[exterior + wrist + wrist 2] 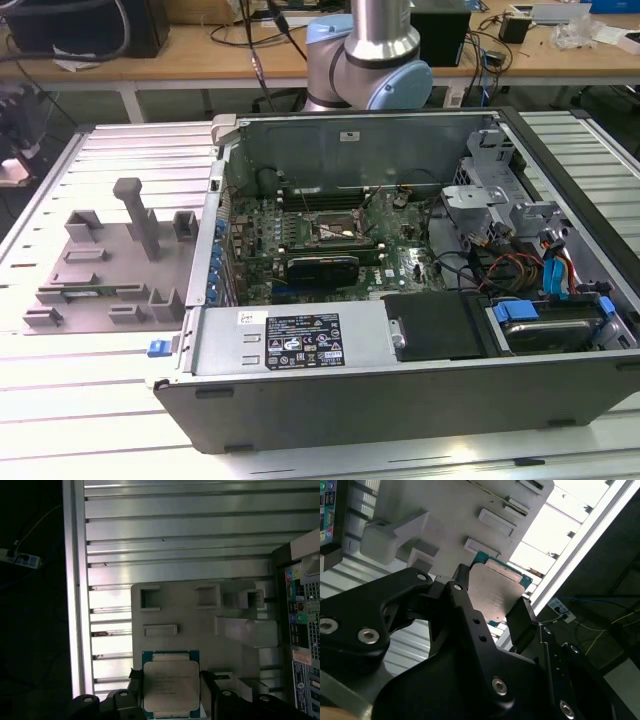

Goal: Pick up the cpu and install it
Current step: 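Pick up the cpu and move it towards the insertion slot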

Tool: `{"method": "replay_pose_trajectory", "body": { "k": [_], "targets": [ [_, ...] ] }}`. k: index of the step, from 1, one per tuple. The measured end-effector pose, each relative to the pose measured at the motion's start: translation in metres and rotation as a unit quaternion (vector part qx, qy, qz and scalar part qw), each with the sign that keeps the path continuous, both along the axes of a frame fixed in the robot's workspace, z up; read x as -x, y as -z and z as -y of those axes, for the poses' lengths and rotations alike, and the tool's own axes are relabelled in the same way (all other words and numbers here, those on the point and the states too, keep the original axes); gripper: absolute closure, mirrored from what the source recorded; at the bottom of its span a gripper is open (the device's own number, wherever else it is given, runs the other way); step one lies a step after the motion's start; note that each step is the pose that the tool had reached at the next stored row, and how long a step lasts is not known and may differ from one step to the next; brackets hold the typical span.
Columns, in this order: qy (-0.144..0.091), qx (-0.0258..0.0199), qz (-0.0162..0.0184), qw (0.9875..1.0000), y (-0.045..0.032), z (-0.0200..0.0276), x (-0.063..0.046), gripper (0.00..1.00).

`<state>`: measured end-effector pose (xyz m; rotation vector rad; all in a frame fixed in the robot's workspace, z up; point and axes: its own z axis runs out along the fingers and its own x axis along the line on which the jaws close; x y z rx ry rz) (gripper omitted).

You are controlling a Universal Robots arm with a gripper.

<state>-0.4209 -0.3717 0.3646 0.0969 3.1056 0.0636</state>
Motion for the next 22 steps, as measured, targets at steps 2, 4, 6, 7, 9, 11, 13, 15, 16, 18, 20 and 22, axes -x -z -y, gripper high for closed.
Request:
{"method": "replay_pose_trajectory", "body": {
  "k": [2, 4, 6, 7, 9, 11, 13, 15, 16, 18, 20, 22],
  "targets": [
    [0.0, 0.0, 0.0, 1.0, -0.0066, -0.0001, 0.0, 0.45],
    [0.0, 0.0, -0.0001, 1.0, -0.0138, -0.0001, 0.0, 0.45],
    [0.0, 0.0, 0.0, 1.0, -0.0385, -0.0002, -0.001, 0.45],
    [0.0, 0.0, 0.0, 1.0, -0.0556, -0.0004, -0.001, 0.45],
    [0.0, 0.0, 0.0, 1.0, -0.061, -0.0005, -0.001, 0.45],
    [0.0, 0.0, 0.0, 1.0, -0.0615, -0.0006, -0.001, 0.45],
    [0.0, 0.0, -0.0001, 1.0, -0.0616, -0.0005, -0.002, 0.45],
    [0.0, 0.0, 0.0, 1.0, -0.0615, -0.0005, -0.005, 0.45],
    [0.0, 0.0, -0.0001, 1.0, -0.0616, -0.0005, -0.006, 0.45],
    [0.0, 0.0, -0.0001, 1.0, -0.0616, -0.0005, -0.009, 0.45],
    [0.0, 0.0, 0.0, 1.0, -0.0615, -0.0005, -0.013, 0.45],
    [0.0, 0.0, 0.0, 1.0, -0.0615, -0.0005, -0.019, 0.45]
  ]
}}
